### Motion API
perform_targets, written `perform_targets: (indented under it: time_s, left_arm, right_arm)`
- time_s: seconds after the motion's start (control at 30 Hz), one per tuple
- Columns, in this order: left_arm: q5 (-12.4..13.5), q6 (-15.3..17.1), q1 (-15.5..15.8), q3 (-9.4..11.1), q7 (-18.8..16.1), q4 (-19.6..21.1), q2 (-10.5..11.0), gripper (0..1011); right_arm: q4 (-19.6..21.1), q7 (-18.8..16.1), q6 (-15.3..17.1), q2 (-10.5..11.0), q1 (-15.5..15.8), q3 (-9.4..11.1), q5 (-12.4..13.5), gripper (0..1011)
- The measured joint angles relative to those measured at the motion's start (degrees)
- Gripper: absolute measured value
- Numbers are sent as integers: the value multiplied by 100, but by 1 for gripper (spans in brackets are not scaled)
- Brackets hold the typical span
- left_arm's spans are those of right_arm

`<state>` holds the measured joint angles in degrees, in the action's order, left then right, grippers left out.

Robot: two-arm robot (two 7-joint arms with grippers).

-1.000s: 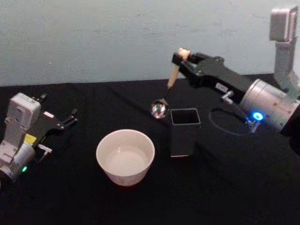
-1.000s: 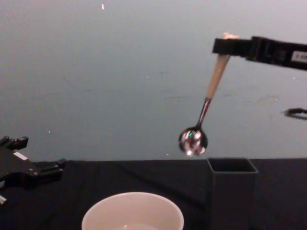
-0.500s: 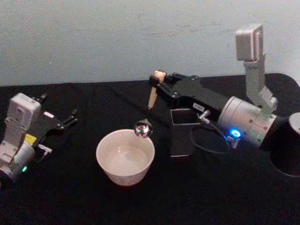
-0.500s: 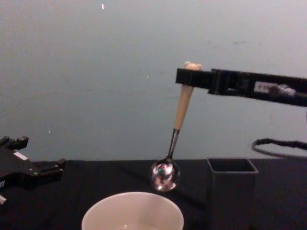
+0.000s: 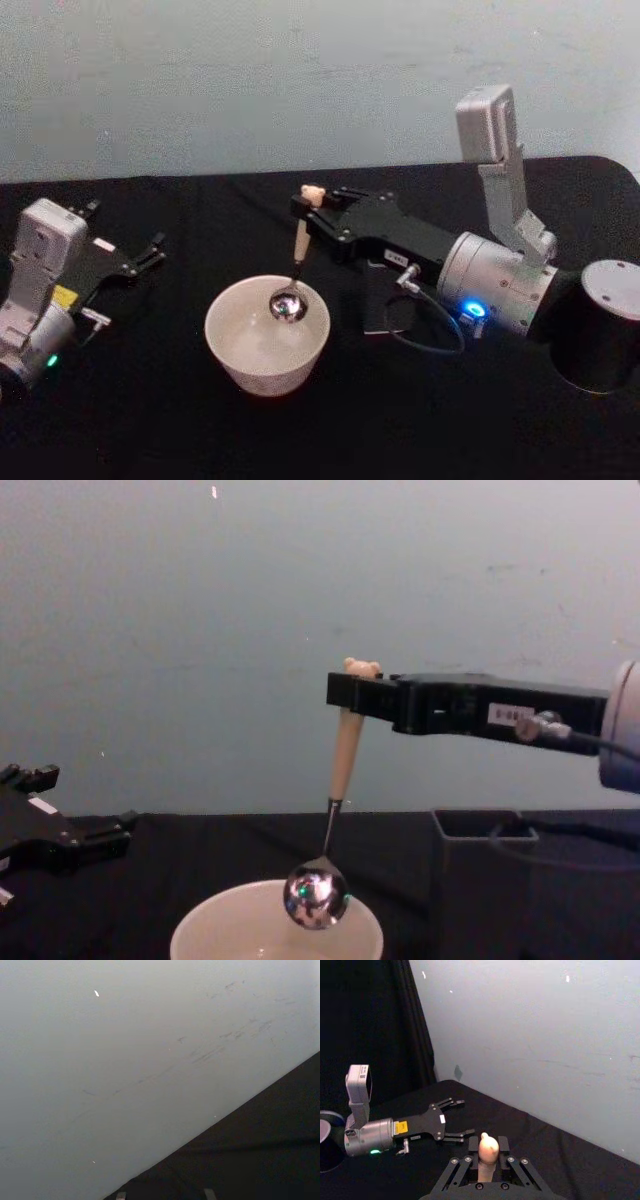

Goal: Pick up the stirring spoon with one hand, stir inside the cup, then place it back in its original position.

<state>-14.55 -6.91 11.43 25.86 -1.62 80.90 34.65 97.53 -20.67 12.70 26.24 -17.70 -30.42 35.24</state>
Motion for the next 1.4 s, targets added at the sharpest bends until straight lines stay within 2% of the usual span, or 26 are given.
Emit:
perform_targets:
  time_s: [0.37,1.03,1.4]
  left_arm:
    - [0,0,0,0,0,0,0,1001]
    - [0,0,0,0,0,0,0,1001]
    - [0,0,0,0,0,0,0,1001]
  right_arm:
    - [-159,-115,-58,-109,-23,-91,-183,221]
    - [-621,-414,-178,-276,-117,-357,-734,221]
    - [-774,-487,-176,-473,-135,-466,-922,221]
